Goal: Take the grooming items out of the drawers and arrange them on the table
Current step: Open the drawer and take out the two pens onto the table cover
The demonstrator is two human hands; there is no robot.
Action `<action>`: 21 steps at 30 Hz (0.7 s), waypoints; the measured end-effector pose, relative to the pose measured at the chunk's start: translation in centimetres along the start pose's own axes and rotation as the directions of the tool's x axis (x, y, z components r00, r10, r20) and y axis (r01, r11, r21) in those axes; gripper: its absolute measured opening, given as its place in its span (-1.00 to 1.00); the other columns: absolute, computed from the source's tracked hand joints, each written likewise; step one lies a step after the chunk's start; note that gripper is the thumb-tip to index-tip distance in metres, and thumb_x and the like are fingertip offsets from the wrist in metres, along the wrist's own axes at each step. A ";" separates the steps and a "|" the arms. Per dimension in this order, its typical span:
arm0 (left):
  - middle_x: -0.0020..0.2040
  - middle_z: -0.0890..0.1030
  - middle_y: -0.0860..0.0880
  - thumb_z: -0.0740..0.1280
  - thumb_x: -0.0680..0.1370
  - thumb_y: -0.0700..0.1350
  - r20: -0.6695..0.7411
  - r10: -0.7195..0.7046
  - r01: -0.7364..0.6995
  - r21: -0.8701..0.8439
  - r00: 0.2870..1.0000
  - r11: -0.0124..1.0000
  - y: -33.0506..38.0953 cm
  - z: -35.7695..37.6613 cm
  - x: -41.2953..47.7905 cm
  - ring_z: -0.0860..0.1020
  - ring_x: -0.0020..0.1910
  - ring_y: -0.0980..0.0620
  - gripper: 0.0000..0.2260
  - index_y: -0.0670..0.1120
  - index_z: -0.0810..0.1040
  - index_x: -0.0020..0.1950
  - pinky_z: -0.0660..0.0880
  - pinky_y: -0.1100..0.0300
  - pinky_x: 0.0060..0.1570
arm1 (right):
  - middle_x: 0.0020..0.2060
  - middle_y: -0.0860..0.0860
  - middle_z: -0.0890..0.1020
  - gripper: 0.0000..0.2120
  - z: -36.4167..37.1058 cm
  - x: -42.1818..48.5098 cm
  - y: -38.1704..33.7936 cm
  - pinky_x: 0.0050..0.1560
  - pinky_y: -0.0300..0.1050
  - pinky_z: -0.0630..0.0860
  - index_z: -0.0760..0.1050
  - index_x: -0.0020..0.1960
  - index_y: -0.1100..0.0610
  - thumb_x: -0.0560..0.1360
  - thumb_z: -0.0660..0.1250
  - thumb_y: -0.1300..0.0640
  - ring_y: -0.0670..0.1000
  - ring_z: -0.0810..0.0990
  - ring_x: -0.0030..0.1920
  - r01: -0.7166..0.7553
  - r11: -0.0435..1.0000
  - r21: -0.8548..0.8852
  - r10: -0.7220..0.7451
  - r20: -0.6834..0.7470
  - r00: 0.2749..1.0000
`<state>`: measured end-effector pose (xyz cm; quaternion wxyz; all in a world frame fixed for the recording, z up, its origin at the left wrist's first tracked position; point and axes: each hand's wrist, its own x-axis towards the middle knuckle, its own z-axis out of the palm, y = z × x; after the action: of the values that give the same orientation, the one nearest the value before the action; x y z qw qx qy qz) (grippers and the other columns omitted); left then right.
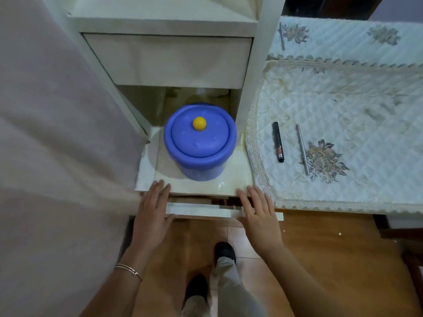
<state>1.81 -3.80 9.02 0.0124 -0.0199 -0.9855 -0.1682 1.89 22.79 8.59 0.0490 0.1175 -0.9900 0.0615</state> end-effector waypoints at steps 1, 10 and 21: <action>0.34 0.42 -0.23 0.57 0.22 -0.26 -0.013 -0.004 0.004 -0.015 1.000 1.000 -0.1 0.2 0.5 0.23 0.36 -0.09 -0.29 -0.21 0.39 0.32 0.21 0.03 0.37 | 0.24 0.10 0.39 -0.22 0.5 0.3 0.2 0.42 0.02 0.00 0.31 0.34 0.10 0.19 0.57 0.20 0.11 0.28 0.32 0.005 1.000 0.004 -0.005 -0.019 1.000; 0.05 0.55 -0.23 0.58 0.22 -0.14 -0.127 -0.074 0.078 0.026 0.989 0.997 0.4 0.6 2.8 0.35 0.08 -0.13 -0.48 -0.14 0.44 0.09 0.32 0.06 0.08 | 0.00 0.14 0.56 -0.56 0.9 2.9 0.4 -0.03 0.00 0.56 0.42 0.06 0.06 0.26 0.51 0.26 0.12 0.41 0.03 -0.035 0.995 0.090 0.051 -0.175 0.983; 0.10 0.56 -0.19 0.27 0.51 -0.25 0.183 -0.009 0.070 -0.330 0.983 0.941 1.1 -1.0 -5.8 0.51 0.12 -0.16 -0.84 -0.20 0.54 0.07 0.41 0.12 0.12 | 0.21 0.13 0.47 -0.61 -4.5 -8.0 -1.2 0.18 0.01 0.43 0.37 0.30 0.18 0.47 0.25 0.24 0.16 0.47 0.19 -0.402 0.845 0.353 0.309 0.292 0.905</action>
<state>7.71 -3.29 10.12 -0.0828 -0.0170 -0.9398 -0.3311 10.25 23.99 12.27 -0.1007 -0.0553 -0.9589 0.2596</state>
